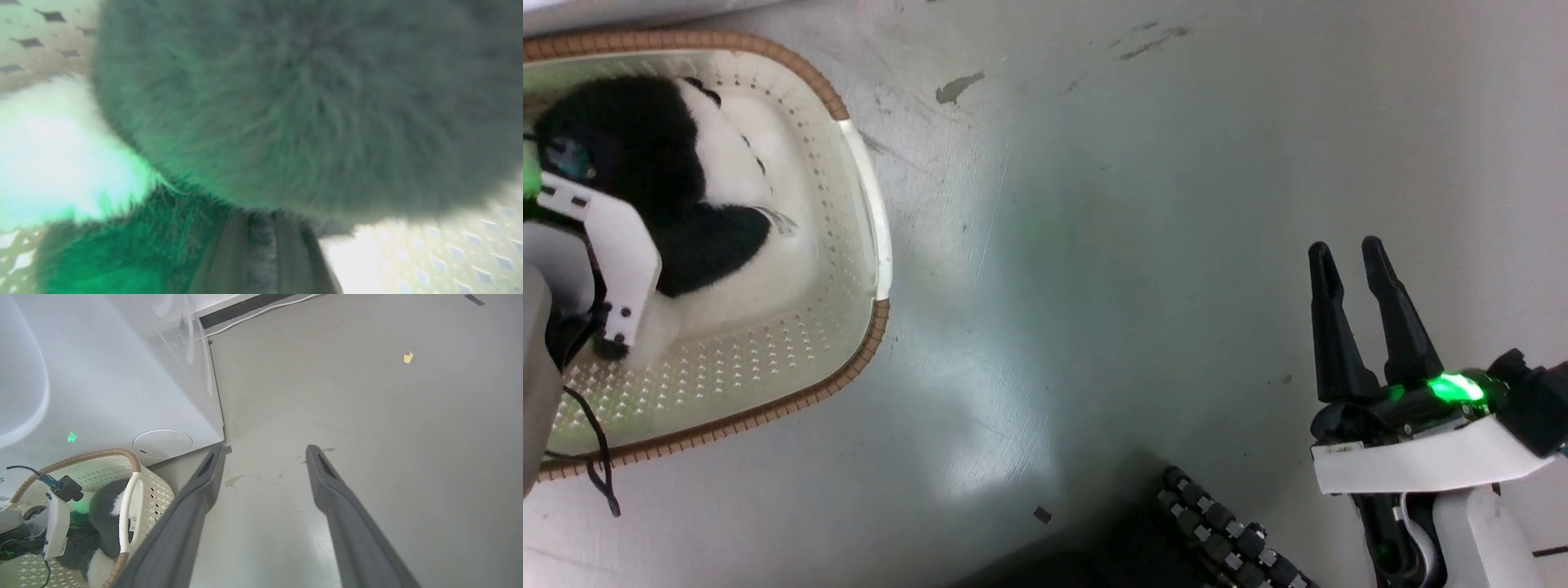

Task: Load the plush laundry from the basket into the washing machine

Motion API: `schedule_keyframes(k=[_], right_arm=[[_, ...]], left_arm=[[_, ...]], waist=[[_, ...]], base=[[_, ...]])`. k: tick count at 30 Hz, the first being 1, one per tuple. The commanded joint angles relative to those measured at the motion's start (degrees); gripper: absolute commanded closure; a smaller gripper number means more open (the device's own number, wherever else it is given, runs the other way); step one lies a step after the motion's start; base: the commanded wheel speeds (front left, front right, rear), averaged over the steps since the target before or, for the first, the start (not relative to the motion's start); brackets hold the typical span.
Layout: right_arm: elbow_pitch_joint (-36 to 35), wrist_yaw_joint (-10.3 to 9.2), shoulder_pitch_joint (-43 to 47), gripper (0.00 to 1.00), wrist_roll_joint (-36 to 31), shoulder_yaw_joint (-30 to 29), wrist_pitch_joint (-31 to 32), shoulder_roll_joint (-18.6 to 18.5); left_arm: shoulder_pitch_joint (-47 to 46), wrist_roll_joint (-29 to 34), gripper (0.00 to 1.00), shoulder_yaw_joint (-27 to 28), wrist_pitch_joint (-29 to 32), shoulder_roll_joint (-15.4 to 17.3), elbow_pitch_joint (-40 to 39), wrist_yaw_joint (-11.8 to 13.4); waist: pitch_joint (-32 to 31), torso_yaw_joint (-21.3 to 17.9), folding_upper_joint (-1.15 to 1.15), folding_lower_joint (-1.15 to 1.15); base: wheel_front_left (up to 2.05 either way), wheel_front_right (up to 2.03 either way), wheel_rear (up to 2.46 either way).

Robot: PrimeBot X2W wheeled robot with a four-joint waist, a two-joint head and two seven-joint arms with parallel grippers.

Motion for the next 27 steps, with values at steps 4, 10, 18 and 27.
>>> schedule_keyframes(k=[4,10,18,27], right_arm=[[0.9,-0.05,-1.8,0.0,-1.5,-1.2,-0.2,0.0],[2.2,-0.05,-0.8,0.0,-5.8,-5.1,-0.2,0.0],[3.3,-0.05,2.3,0.0,-11.1,-8.9,-0.2,0.0],[4.0,-0.05,6.1,0.0,-14.0,-10.7,-0.2,0.0]], left_arm=[[3.4,-1.7,1.0,0.4,-3.7,-1.3,2.2,0.4],[6.4,-3.6,1.0,0.8,-10.8,-7.3,4.7,0.7],[13.1,-6.3,1.0,1.5,-23.6,-13.5,8.1,0.6],[20.4,-7.5,1.0,4.0,-30.9,-17.3,4.5,2.6]], waist=[[-4.6,0.4,-0.01,0.01],[-14.2,4.4,-0.01,0.01],[-27.6,9.0,-0.01,0.01],[-37.6,12.7,-0.01,0.01]], base=[[0.0,0.0,0.0],[0.0,0.0,0.0],[0.0,0.0,0.0],[0.0,0.0,0.0]])
